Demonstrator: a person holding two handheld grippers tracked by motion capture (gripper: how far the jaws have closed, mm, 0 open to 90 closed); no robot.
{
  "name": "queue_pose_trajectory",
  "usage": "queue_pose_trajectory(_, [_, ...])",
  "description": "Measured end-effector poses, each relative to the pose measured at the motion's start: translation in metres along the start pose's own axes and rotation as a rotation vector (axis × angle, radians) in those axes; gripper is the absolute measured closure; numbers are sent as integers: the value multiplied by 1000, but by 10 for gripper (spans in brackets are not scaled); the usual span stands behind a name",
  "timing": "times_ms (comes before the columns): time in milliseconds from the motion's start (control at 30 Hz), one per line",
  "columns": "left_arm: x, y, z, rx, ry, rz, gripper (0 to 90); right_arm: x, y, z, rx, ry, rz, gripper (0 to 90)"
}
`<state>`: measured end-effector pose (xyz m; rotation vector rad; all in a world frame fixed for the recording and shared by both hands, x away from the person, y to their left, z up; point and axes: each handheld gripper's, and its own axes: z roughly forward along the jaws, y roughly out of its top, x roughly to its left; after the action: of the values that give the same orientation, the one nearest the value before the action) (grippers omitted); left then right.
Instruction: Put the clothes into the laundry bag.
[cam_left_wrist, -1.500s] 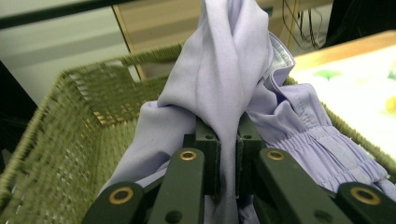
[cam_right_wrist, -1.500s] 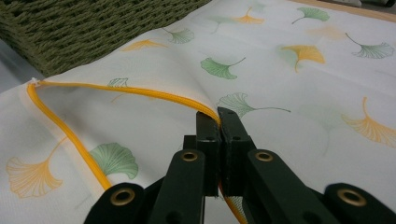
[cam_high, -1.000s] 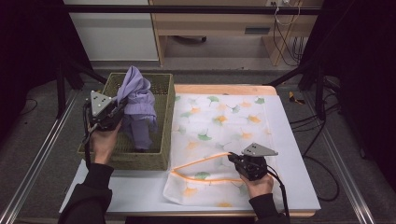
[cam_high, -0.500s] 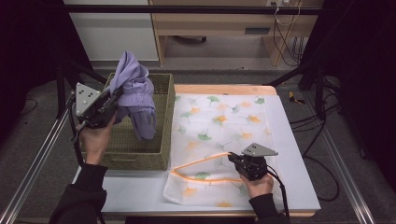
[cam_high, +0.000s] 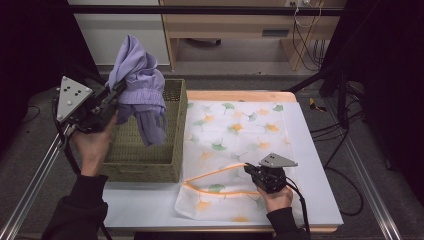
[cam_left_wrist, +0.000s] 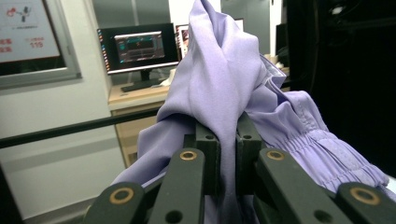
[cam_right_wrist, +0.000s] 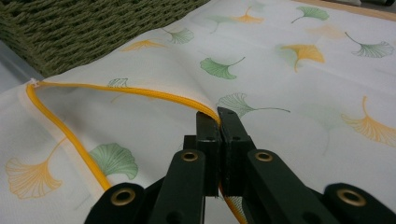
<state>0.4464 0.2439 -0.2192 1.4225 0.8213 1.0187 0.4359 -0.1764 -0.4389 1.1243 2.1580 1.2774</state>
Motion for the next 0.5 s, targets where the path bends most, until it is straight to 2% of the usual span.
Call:
queue_pose_trajectory(233, [-12, 23, -13, -44, -30, 22, 831, 0, 0, 1, 3, -2, 1, 882])
queue_pose_trajectory(500, [-32, 39, -18, -61, -101, 20, 831, -1, 0, 1, 4, 0, 2, 882])
